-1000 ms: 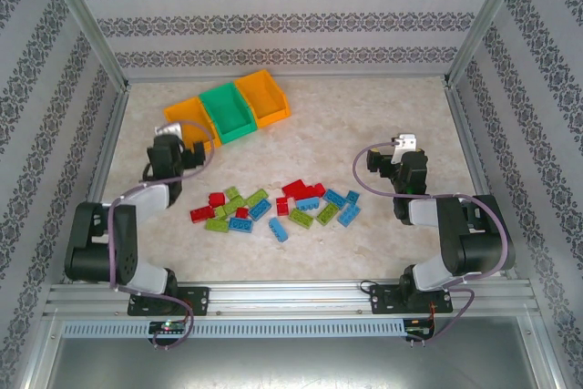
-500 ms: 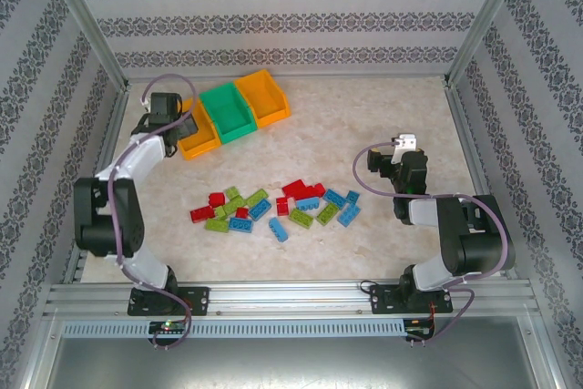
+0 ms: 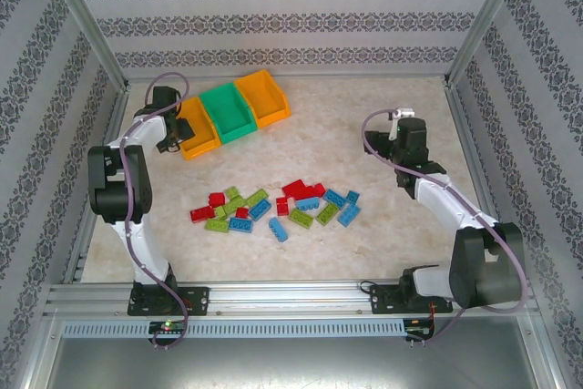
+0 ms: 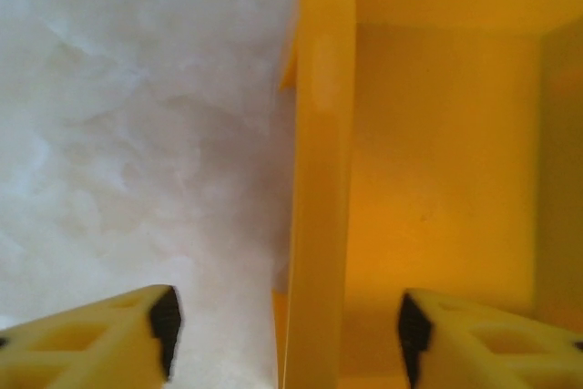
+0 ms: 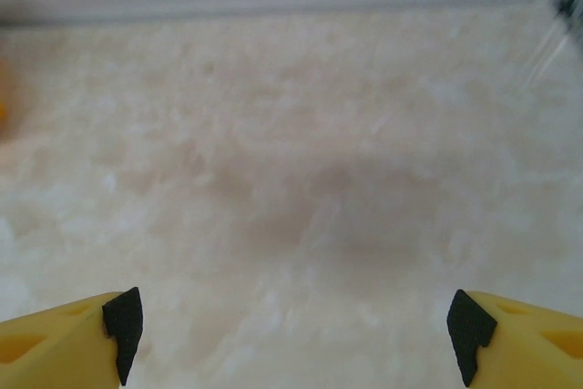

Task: Sort the legos into containers by color

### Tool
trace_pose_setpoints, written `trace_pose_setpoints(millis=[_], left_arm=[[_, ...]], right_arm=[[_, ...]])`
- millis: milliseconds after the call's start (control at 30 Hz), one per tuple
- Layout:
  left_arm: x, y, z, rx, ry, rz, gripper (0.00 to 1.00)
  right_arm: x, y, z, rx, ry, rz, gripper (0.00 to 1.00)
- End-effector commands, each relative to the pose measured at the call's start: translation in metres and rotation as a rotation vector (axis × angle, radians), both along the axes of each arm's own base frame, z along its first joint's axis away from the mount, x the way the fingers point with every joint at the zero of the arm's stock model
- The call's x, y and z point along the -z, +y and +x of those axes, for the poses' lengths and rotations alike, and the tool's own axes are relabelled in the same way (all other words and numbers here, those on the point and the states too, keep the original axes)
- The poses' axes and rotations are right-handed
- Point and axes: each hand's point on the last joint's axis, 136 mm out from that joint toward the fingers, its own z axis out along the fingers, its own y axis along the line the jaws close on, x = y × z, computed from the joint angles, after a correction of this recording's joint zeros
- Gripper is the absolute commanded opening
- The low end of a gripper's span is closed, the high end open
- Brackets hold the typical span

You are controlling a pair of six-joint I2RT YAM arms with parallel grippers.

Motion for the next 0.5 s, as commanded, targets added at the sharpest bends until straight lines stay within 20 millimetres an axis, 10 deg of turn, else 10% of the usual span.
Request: trace_pose_setpoints(millis=[0, 233, 467], left_arm=[[0.003, -0.003, 0.0, 0.012, 0.019, -0.048, 0.55], [0.001, -0.025, 0.004, 0.131, -0.022, -0.08, 0.17], [-0.003, -0.082, 0.002, 0.321, -0.054, -0.073, 0.13]], right_arm=[[0.021, 0.006, -0.024, 0.034, 0.161, 0.053, 0.9], [0.044, 0.022, -0.056, 0.017, 0.368, 0.082, 0.88], [0.059, 0.05, -0.085, -0.073, 0.477, 0.104, 0.88]])
